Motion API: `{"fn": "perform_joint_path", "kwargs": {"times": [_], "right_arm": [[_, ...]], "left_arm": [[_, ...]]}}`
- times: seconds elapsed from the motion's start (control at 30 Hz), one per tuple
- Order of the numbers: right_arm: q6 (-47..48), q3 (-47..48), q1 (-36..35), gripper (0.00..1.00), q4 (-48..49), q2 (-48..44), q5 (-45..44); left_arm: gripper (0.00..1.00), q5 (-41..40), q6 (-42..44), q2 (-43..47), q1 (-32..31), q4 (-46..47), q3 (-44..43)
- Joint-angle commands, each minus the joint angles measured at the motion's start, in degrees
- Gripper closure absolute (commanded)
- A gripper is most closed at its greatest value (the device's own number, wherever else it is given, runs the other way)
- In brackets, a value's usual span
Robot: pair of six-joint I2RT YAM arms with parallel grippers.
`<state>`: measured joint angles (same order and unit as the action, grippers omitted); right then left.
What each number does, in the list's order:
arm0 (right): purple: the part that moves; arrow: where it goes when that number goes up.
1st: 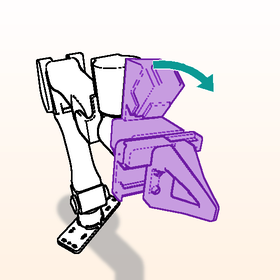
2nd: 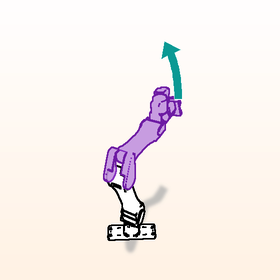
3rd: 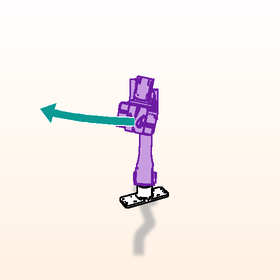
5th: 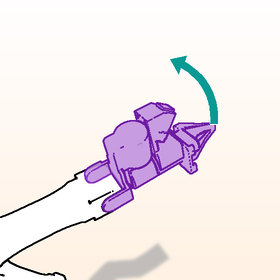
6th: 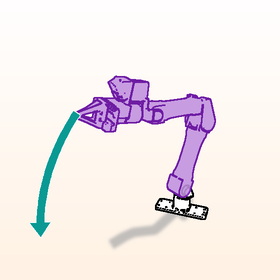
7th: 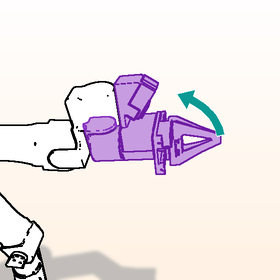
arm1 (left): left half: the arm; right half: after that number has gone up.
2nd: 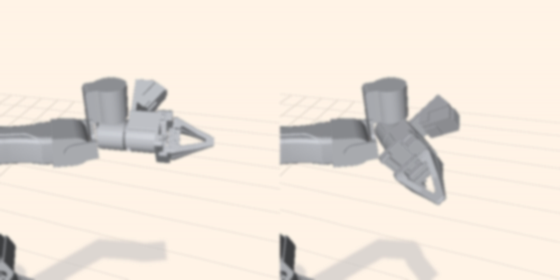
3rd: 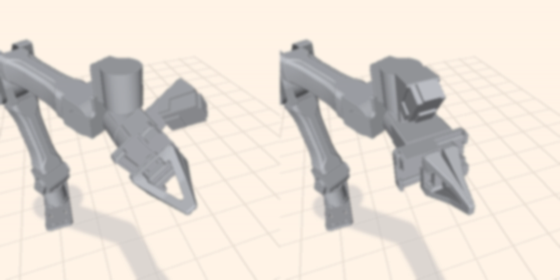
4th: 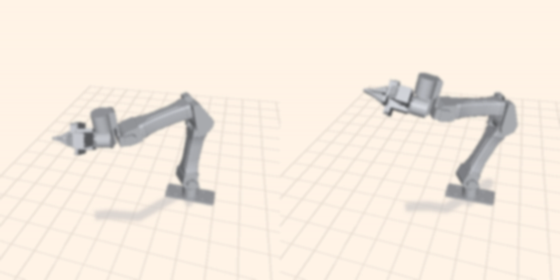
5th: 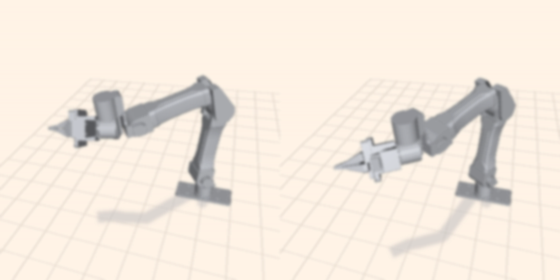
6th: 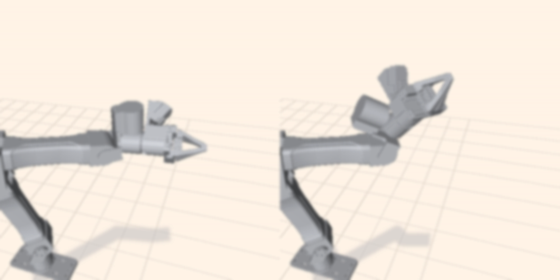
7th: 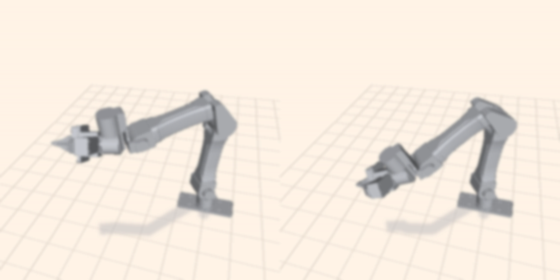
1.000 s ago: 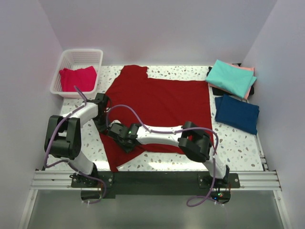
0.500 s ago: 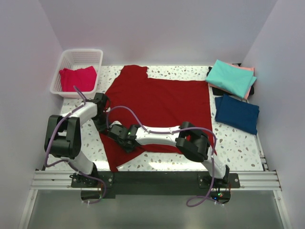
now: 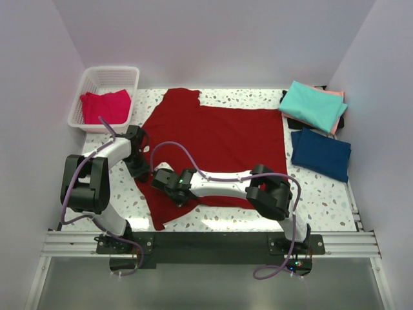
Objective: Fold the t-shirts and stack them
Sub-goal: Flatten the tshirt out
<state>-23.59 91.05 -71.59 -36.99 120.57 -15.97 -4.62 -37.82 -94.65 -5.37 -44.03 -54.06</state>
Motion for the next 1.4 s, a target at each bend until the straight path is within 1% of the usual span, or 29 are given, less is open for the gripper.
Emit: {"fn": "perform_joint_path", "kwargs": {"times": [0.0,0.37,0.47,0.57,0.6,0.63,0.7,0.73,0.83,0.87,0.97,1.0,1.07,1.1,1.13,1.17,1.23,1.27,1.33,1.37], "right_arm": [[-1.7,-2.3,0.0,0.96,-4.1,-8.5,1.4],[-1.2,-11.1,-0.8,0.96,-6.1,-16.7,13.0],[-0.8,-13.6,-1.4,0.93,-6.1,-17.9,16.1],[-0.5,-16.1,-1.7,0.82,-6.0,-19.3,20.5],[-0.6,-16.9,-1.9,0.72,-6.2,-19.7,20.8],[-0.1,-17.0,-2.0,0.66,-6.2,-20.5,21.7],[-0.2,-17.2,-2.2,0.61,-7.2,-21.6,20.6],[-0.2,-17.0,-2.2,0.60,-7.4,-22.1,20.5],[-0.6,-15.6,-2.1,0.59,-9.2,-23.8,16.2],[-0.7,-14.9,-2.2,0.59,-10.4,-24.2,11.7],[-3.0,-12.6,-2.0,0.58,-12.5,-24.3,3.7],[-3.6,-11.2,-1.3,0.57,-13.1,-23.9,-1.3],[-5.8,-9.8,0.6,0.56,-15.2,-23.4,-4.6],[-6.3,-9.6,3.8,0.56,-15.2,-23.1,-5.6],[-7.5,-9.7,5.9,0.56,-15.0,-23.3,-5.6],[-8.0,-9.9,10.6,0.56,-14.3,-23.4,-5.1],[-8.1,-10.5,15.3,0.56,-12.6,-23.4,-3.6],[-7.8,-10.4,19.0,0.56,-11.7,-22.9,-3.8],[-6.2,-8.5,22.4,0.56,-12.0,-20.4,-6.0],[-5.6,-7.8,25.8,0.55,-11.7,-19.4,-5.6]], "left_arm": [[0.82,-2.5,0.7,-4.0,1.1,4.0,0.5],[0.84,-3.9,1.0,-7.6,1.8,4.1,-3.5],[0.84,-4.3,1.3,-8.0,1.8,3.8,-4.6],[0.84,-4.9,1.3,-8.0,1.8,3.3,-5.6],[0.84,-5.1,1.3,-7.9,1.8,3.3,-5.8],[0.84,-5.2,1.4,-7.8,1.8,3.1,-5.9],[0.84,-5.7,1.5,-7.5,1.8,2.8,-6.1],[0.84,-5.7,1.5,-7.1,1.9,2.8,-6.1],[0.85,-6.3,1.9,-5.6,1.9,2.5,-5.8],[0.86,-6.4,2.1,-5.1,1.8,2.1,-5.7],[0.87,-7.4,3.2,-1.8,1.8,1.3,-5.5],[0.87,-8.4,3.5,-0.7,1.8,0.9,-5.5],[0.86,-10.0,3.9,2.3,1.8,-1.5,-6.1],[0.86,-11.2,4.0,3.9,1.8,-2.3,-6.3],[0.86,-11.5,4.1,4.9,1.8,-3.2,-6.6],[0.86,-11.5,4.2,5.8,1.7,-4.3,-6.5],[0.85,-10.8,4.6,8.6,1.7,-5.2,-6.3],[0.84,-10.3,4.9,9.5,1.6,-5.4,-6.0],[0.83,-7.7,6.3,12.1,1.4,-4.8,-5.5],[0.82,-6.6,6.8,12.7,1.3,-3.8,-5.1]]}}
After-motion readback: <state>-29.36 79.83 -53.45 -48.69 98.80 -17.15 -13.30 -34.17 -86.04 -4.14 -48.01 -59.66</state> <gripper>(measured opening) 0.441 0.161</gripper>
